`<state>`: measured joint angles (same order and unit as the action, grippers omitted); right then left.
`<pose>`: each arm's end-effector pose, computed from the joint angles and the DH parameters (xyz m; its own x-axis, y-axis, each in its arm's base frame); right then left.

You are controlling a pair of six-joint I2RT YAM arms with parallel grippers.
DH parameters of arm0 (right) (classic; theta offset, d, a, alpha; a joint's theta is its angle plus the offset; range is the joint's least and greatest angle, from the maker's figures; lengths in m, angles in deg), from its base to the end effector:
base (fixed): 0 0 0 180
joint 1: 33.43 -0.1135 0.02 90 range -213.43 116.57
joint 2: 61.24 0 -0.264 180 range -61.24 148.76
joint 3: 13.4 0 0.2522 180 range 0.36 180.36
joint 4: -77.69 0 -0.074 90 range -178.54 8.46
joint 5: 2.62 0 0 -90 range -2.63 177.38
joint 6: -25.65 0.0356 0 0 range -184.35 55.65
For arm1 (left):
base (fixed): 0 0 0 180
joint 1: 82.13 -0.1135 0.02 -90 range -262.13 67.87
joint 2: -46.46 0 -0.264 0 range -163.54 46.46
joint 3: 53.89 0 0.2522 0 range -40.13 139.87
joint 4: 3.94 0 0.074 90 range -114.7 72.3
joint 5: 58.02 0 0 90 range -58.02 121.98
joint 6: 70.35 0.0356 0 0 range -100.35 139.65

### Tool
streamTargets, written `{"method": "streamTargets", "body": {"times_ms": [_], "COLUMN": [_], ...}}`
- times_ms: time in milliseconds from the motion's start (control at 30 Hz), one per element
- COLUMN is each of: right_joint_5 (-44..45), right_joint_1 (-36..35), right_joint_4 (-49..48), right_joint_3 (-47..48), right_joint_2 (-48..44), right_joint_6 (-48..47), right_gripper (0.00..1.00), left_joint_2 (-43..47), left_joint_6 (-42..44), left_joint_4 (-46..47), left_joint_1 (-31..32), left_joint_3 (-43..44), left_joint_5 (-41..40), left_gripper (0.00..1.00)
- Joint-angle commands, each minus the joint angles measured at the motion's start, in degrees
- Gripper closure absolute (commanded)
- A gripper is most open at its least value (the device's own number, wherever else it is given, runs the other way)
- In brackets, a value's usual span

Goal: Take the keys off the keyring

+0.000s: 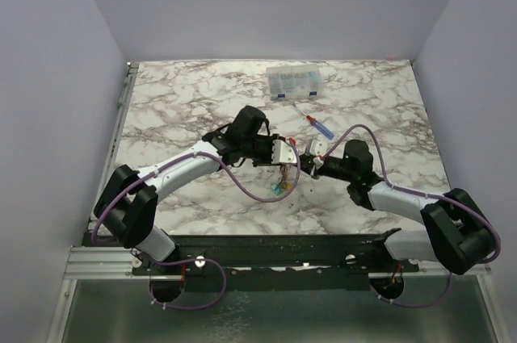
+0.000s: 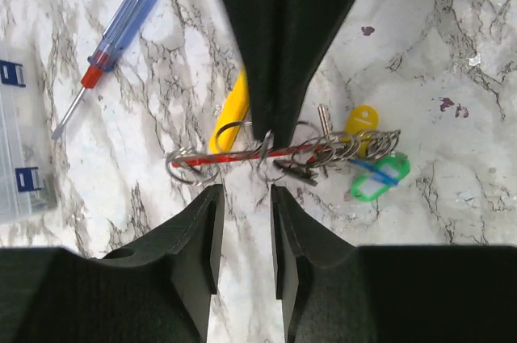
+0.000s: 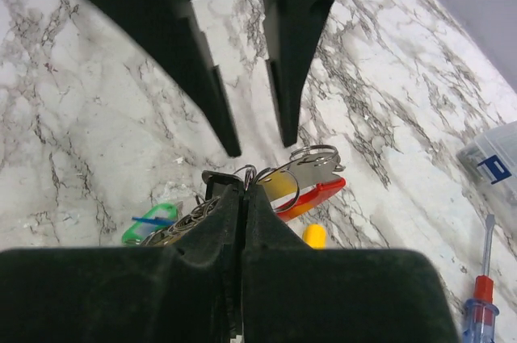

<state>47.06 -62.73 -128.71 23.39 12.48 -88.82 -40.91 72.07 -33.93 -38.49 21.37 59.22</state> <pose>0.2042 0.1410 0.1969 0.2393 -0.2279 -0.9438 -0.9106 0.2848 -0.2996 0.2296 -0.2415 0.2535 0.3852 0.6063 -0.6957 0.9086 -0.1172 0.4009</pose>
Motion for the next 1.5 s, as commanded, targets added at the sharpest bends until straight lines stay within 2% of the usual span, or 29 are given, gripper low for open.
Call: {"method": "streamTargets", "body": {"times_ms": [0, 233, 700, 733, 800, 867, 933, 1067, 1167, 1300, 1467], "right_joint_5": [0.0, -0.7, -2.2, -2.3, -2.6, -2.9, -2.7, -1.0, -0.6, -0.1, 0.6], "right_joint_1": [-0.3, -0.3, -0.3, -0.3, -0.3, -0.3, -0.3, -0.3, -0.3, -0.3, -0.3], "right_joint_4": [-11.6, -18.4, -26.5, -26.8, -26.4, -23.8, -17.8, 0.5, 9.0, 14.6, 16.1], "right_joint_3": [-3.6, -3.5, -5.0, -4.9, -4.5, -3.6, -2.1, 3.4, 5.5, 6.7, 8.1], "right_joint_2": [2.3, 6.2, 8.9, 9.1, 9.5, 9.3, 8.0, 4.7, 2.7, 1.3, 1.7], "right_joint_6": [1.7, 3.2, 4.2, 4.3, 4.3, 3.7, 1.9, -1.1, -2.0, -2.3, -2.1], "right_gripper": [0.99, 0.99, 0.99, 0.99, 0.99, 0.99, 0.99, 0.87, 0.82, 0.78, 0.79], "left_joint_2": [-1.0, -1.0, -2.9, -3.1, -3.3, -3.2, -2.7, -1.8, -1.7, -2.1, -1.9], "left_joint_6": [-3.4, -4.8, -4.5, -4.6, -5.0, -5.1, -4.7, -0.6, 2.9, 7.1, 9.5], "left_joint_4": [1.8, 3.4, 6.4, 6.8, 7.1, 7.2, 7.3, 6.1, 4.2, 0.5, -1.1], "left_joint_1": [-3.6, -3.8, -3.8, -3.9, -3.8, -3.9, -3.7, -2.2, -1.2, 0.3, 2.1], "left_joint_3": [0.4, 0.0, -2.5, -2.5, -2.2, -1.9, -1.5, -0.9, 0.0, 1.6, 1.8], "left_joint_5": [11.0, 14.6, 14.5, 14.5, 14.2, 13.8, 12.2, 5.0, 1.5, -1.6, -2.9], "left_gripper": [0.66, 0.76, 0.79, 0.80, 0.91, 1.00, 1.00, 1.00, 1.00, 1.00, 1.00]}}
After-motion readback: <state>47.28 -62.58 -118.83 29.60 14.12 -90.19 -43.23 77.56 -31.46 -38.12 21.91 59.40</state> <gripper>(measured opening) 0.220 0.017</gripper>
